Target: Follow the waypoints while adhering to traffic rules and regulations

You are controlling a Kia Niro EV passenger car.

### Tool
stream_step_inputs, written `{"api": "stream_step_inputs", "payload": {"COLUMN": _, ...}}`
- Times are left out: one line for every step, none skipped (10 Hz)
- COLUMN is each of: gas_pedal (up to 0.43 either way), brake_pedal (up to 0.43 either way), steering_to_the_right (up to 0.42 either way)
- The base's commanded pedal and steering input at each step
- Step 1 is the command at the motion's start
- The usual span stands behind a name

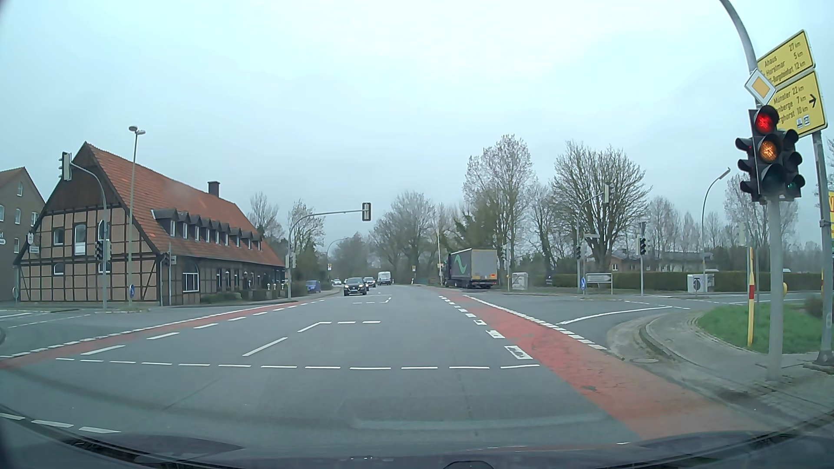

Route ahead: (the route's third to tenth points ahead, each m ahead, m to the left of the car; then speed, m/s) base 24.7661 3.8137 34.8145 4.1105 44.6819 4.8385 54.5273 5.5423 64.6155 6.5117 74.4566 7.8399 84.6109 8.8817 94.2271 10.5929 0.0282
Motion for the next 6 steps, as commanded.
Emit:
{"api": "stream_step_inputs", "payload": {"gas_pedal": 0.000, "brake_pedal": 0.250, "steering_to_the_right": -0.001}}
{"api": "stream_step_inputs", "payload": {"gas_pedal": 0.000, "brake_pedal": 0.250, "steering_to_the_right": -0.001}}
{"api": "stream_step_inputs", "payload": {"gas_pedal": 0.000, "brake_pedal": 0.250, "steering_to_the_right": -0.001}}
{"api": "stream_step_inputs", "payload": {"gas_pedal": 0.000, "brake_pedal": 0.256, "steering_to_the_right": -0.001}}
{"api": "stream_step_inputs", "payload": {"gas_pedal": 0.000, "brake_pedal": 0.256, "steering_to_the_right": -0.001}}
{"api": "stream_step_inputs", "payload": {"gas_pedal": 0.000, "brake_pedal": 0.262, "steering_to_the_right": -0.001}}
